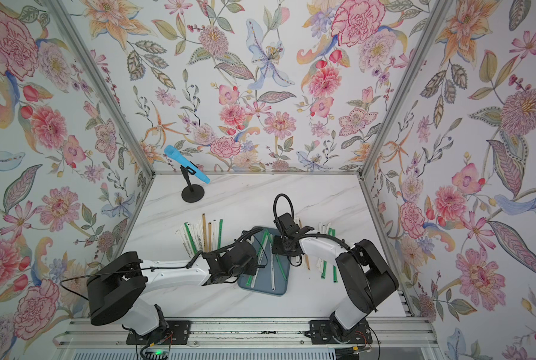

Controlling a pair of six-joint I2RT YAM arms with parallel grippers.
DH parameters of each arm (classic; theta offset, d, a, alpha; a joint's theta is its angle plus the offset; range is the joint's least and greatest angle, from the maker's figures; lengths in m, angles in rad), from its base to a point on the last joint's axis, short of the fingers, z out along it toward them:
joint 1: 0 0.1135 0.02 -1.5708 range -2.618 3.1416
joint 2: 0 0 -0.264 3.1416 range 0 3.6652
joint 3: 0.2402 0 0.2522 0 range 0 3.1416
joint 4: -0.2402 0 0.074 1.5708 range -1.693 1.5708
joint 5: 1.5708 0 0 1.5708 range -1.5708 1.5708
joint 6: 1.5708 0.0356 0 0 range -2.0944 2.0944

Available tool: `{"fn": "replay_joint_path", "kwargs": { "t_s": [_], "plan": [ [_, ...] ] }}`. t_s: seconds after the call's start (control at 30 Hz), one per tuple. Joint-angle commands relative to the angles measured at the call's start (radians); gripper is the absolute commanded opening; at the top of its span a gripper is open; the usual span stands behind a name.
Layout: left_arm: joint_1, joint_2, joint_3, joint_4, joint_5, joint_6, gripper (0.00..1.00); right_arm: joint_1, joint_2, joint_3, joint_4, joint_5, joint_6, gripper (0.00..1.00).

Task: Put the straws into the storage box
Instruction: Place the straw in the storage box.

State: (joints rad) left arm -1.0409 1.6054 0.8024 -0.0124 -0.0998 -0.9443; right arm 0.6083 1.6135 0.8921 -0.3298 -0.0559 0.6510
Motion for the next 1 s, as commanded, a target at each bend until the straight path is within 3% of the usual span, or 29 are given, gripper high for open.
{"fn": "replay_joint_path", "kwargs": {
  "t_s": [0.0,0.13,0.2,0.37,0.6,0.67,0.97],
  "plan": [
    [-0.006,0.028,0.001,0.016,0.032,-0.013,0.16,0.008,-0.011,0.021,-0.031,-0.002,0.010,0.52],
    [-0.007,0.050,0.007,-0.001,0.041,-0.011,0.34,0.013,0.008,0.026,-0.031,-0.012,0.004,0.52],
    [-0.008,0.040,0.014,-0.024,0.019,-0.010,0.51,0.015,0.012,0.024,-0.030,-0.007,0.004,0.52],
    [-0.024,-0.019,0.046,-0.075,-0.080,0.013,0.66,0.017,0.011,0.025,-0.031,-0.006,0.004,0.52],
    [-0.025,-0.096,0.045,-0.024,-0.123,0.020,0.69,0.021,-0.014,0.025,-0.031,-0.018,0.003,0.53],
    [-0.021,-0.084,0.064,-0.035,-0.129,0.032,0.73,0.021,-0.028,0.024,-0.031,-0.035,0.000,0.55],
    [0.071,0.010,0.097,0.015,-0.072,0.102,0.73,0.027,-0.062,0.020,-0.027,-0.079,-0.001,0.56]
  ]
}}
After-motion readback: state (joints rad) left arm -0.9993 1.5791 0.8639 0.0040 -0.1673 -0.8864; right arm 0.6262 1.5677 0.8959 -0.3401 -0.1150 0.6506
